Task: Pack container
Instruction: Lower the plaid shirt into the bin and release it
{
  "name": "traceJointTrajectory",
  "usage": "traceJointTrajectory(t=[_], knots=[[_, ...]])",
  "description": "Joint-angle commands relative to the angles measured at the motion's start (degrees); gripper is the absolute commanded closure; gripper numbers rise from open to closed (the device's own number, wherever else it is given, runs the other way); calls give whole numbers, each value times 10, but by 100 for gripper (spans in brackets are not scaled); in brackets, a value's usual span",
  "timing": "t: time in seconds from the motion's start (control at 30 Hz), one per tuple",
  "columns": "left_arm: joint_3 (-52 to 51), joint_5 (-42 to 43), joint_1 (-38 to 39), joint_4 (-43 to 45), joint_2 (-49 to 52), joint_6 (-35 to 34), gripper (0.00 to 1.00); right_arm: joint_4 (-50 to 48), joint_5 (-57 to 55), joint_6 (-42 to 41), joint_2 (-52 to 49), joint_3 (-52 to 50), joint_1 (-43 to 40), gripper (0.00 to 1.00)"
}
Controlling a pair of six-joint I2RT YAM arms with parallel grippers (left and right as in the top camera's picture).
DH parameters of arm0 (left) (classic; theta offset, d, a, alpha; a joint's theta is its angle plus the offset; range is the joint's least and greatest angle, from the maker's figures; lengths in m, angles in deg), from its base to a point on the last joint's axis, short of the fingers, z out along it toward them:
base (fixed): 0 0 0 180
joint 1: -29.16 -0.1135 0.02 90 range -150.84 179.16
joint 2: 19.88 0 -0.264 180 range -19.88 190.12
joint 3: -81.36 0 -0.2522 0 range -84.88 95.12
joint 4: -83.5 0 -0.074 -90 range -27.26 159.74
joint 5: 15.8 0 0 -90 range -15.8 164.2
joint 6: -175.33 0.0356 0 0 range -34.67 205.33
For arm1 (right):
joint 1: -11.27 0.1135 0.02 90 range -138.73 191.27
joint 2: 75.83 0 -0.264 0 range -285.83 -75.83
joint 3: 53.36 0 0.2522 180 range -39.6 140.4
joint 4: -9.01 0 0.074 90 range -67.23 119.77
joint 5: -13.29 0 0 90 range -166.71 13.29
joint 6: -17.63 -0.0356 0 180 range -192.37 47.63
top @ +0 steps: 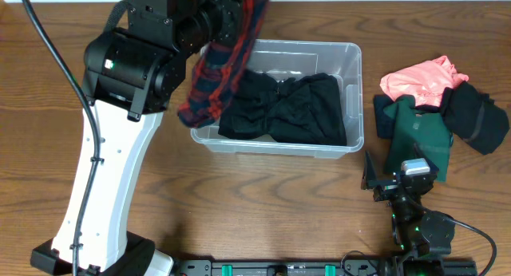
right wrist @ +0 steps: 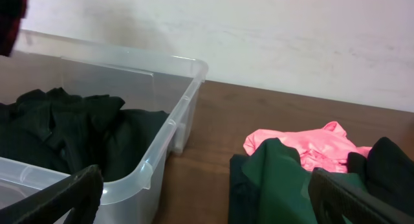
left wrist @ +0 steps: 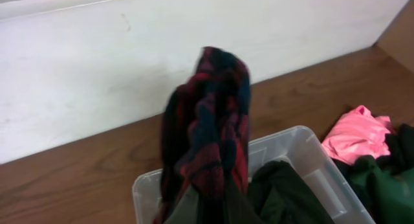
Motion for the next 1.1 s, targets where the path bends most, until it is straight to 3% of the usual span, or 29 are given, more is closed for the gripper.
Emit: traceJointTrajectory(t=[0.0,0.23,1.07], knots=[[7,-28,-1,8,-7,-12,94,0,-1,7,3,-2,-4,1],[-5,-74,-1,10,-7,-60,94,0,-1,7,3,-2,-4,1],[-5,-77,3,25,54,-106,94,0,-1,7,3,-2,-4,1]])
